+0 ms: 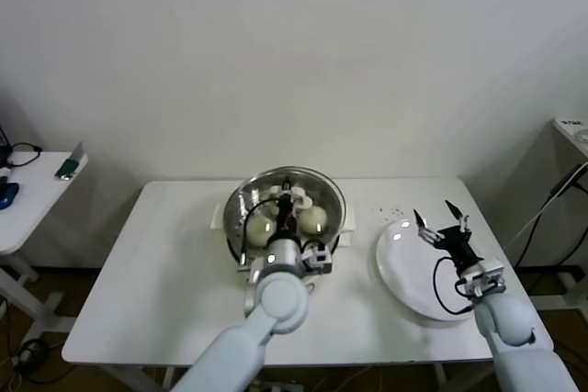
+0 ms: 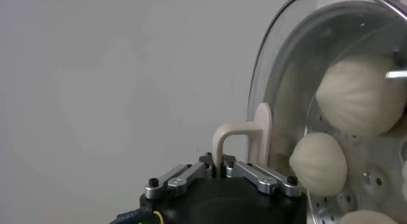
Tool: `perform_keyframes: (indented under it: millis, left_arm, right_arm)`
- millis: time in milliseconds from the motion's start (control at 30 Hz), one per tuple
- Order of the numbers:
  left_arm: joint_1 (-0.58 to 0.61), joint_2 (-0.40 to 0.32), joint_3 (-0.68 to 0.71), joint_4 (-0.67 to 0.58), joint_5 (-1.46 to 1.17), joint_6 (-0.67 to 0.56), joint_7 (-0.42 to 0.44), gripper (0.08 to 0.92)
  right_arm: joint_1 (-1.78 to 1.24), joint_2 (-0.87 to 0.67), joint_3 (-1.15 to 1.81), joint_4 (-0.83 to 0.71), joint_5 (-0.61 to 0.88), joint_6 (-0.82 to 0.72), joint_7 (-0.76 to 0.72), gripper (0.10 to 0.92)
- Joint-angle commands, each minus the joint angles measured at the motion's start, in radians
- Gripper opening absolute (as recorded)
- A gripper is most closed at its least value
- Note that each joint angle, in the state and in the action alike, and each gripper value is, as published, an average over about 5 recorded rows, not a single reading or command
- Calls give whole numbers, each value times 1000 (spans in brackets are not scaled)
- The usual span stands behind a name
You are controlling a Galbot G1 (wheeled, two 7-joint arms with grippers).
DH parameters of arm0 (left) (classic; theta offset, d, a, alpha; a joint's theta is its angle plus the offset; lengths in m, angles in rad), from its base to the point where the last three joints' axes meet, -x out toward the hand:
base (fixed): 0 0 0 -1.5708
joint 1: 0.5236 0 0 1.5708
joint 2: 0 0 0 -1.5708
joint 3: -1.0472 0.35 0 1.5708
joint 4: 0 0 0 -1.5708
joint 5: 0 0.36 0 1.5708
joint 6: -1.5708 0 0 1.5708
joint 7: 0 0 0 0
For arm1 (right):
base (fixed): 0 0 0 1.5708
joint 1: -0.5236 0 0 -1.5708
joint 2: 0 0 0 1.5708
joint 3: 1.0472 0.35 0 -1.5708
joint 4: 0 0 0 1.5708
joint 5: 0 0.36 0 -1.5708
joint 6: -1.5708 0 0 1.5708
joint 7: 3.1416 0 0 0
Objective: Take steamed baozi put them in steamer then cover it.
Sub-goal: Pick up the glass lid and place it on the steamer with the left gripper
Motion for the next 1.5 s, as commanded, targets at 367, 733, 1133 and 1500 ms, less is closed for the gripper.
perform_keyframes:
  millis: [367, 733, 1133, 1500]
  left_arm:
    - [4, -3, -8, 30, 19, 49, 4, 151]
    - [0, -6, -14, 47, 2, 49, -11, 151]
    - [-2, -9, -11, 65, -11, 49, -37, 151]
    - [-4, -6, -7, 61, -13, 49, -7, 151]
  right_arm:
    - [3, -11, 2, -7, 10, 4, -10, 823]
    - [1, -16, 6, -14, 9, 7, -16, 823]
    - [-8, -12, 12, -12, 6, 9, -19, 823]
    - [-16, -24, 23, -1, 7, 2, -22, 823]
